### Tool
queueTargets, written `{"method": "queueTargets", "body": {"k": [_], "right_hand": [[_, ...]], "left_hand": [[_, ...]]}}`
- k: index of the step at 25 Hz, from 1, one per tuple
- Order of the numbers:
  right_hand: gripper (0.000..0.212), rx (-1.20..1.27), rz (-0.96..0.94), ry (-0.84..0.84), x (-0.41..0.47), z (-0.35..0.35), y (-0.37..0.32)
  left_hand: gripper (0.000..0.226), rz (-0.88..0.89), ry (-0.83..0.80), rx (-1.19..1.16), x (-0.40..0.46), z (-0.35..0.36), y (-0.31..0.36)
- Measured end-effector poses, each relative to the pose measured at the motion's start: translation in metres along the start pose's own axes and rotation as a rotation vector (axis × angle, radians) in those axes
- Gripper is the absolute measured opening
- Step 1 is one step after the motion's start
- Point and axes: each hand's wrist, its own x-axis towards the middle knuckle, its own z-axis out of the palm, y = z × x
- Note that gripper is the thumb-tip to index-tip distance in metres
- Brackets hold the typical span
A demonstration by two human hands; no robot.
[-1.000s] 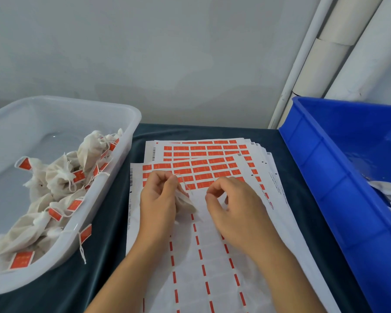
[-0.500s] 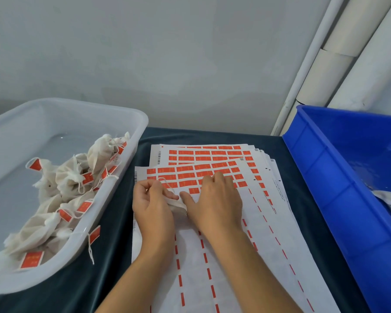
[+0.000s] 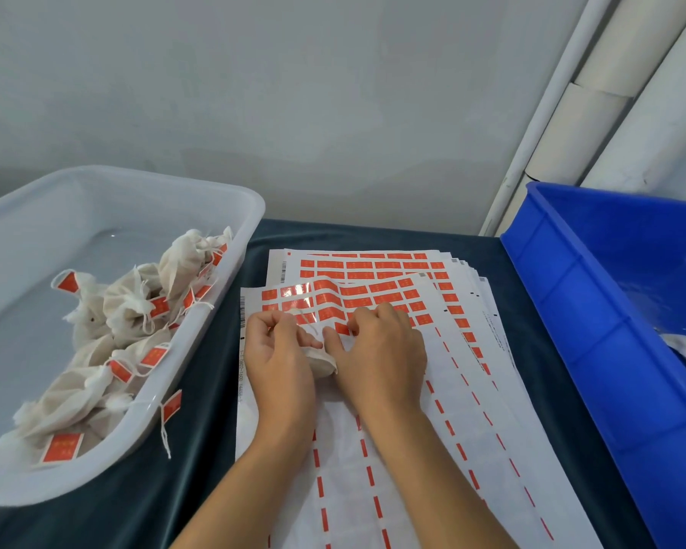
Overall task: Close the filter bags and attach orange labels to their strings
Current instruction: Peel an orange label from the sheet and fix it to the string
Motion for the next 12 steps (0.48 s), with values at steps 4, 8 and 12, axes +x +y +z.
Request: {"method": "queueTargets", "body": {"k": [4,8,12], "right_hand": [[0.044,0.073,0.033,-0.014,0.0043,0.0034,0.0024],[0.031,0.133,0.121,-0.003,0.0093,0.0069,0.0018],[0.032,0.161,0.156,-0.017,0.0103,0.0078,0.003]], "left_hand": [[0.015,-0.008,0.001,0.015,0.0006,0.0009,0.0005],[0.017,0.015,-0.023,0.04,0.0002,0.0024,0.0015],[0.017,0.019,-0.02,0.053,-0.0006,0.0006,0.0016]]}}
